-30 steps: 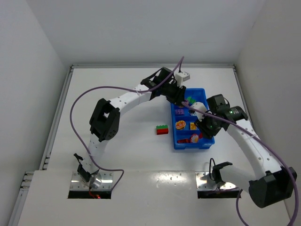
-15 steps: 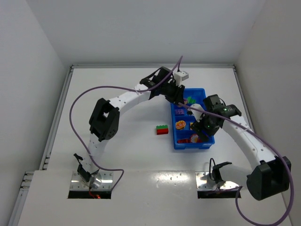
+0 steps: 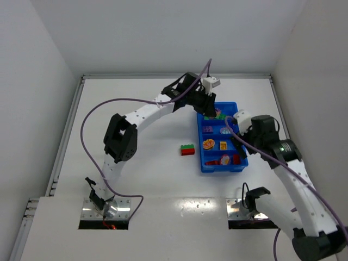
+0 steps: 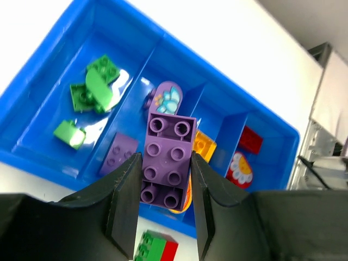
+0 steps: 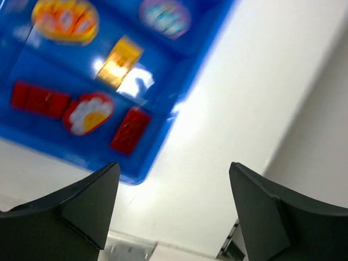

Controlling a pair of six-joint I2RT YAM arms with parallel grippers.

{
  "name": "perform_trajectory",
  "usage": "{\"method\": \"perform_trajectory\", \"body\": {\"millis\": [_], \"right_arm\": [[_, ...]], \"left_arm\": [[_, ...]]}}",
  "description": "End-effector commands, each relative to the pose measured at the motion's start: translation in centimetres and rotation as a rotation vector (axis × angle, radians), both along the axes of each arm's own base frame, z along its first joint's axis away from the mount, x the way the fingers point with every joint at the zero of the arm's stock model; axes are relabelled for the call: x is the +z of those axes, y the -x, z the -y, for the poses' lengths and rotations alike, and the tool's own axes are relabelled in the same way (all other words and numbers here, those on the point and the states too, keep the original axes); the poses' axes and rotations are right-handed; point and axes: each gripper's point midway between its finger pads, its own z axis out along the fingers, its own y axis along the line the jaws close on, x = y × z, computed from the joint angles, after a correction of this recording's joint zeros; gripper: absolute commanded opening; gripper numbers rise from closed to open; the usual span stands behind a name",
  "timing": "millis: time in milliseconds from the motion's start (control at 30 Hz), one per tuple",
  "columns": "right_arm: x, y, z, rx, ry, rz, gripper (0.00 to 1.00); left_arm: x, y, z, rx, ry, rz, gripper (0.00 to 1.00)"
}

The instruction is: Sort the legos into containers by color

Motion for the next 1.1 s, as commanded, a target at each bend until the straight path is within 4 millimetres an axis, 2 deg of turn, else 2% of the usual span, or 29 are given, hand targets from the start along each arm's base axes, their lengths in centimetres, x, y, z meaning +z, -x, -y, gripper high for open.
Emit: {"method": "perform_trajectory", "body": {"millis": [0, 33, 100, 167, 200, 267, 333, 400, 633, 800, 833, 933, 967, 1067], "right_arm": [[5.8, -1.7, 2.6, -0.224, -0.022, 0.305, 0.82], [6.3, -1.5, 3.5, -0.293, -0.019, 0.335, 0.85], [7.6, -1.6, 3.9, -0.347, -0.04, 0.372, 0.85], [8.4, -1.4, 4.4, -0.429, -0.073, 0.395, 0.85], [8.9, -1.7, 4.2, -0.439, -0.088, 0.402, 0.85], [9.3, -2.1, 4.5, -0.463, -0.1, 0.402, 0.85], [9.9, -2.6, 5.2, -0.497, -0.083, 0.417, 0.85], [10.4, -3.3, 5.2, -0.513, -0.087, 0.414, 0.85], [12.0, -5.5, 5.4, -0.571, -0.114, 0.42, 0.86], [12.6, -6.4, 5.7, -0.619, -0.136, 0.419, 0.87], [12.1, -6.5, 6.0, -0.638, -0.131, 0.4, 0.87], [11.7, -6.6, 6.5, -0.661, -0.134, 0.388, 0.88], [11.5, -6.4, 6.8, -0.678, -0.135, 0.381, 0.88], [11.4, -6.5, 6.8, -0.676, -0.143, 0.366, 0.88]], "left_arm": [[2.2, 0.3, 1.9, -0.035, 0.069, 0.02, 0.0], [2.6, 0.6, 2.3, -0.044, 0.075, 0.027, 0.0], [2.1, 1.1, 2.7, -0.057, 0.074, 0.008, 0.0], [0.7, 1.4, 3.2, -0.065, 0.058, -0.011, 0.0], [1.2, 1.3, 3.4, -0.066, 0.07, 0.003, 0.0], [-0.3, 1.2, 3.5, -0.06, 0.054, -0.027, 0.0], [-0.4, 1.0, 3.7, -0.06, 0.055, -0.026, 0.0], [-1.8, 1.1, 3.8, -0.062, 0.044, -0.056, 0.0], [-3.3, 1.6, 4.1, -0.07, 0.025, -0.078, 0.0], [-4.5, 1.4, 4.1, -0.062, 0.008, -0.089, 0.1], [-4.5, 1.4, 4.1, -0.062, 0.008, -0.089, 0.12], [-5.1, 1.4, 4.1, -0.062, 0.002, -0.096, 0.25], [-5.1, 1.4, 4.1, -0.062, 0.002, -0.096, 0.34], [-5.6, 1.4, 4.1, -0.062, -0.004, -0.103, 0.5]]}}
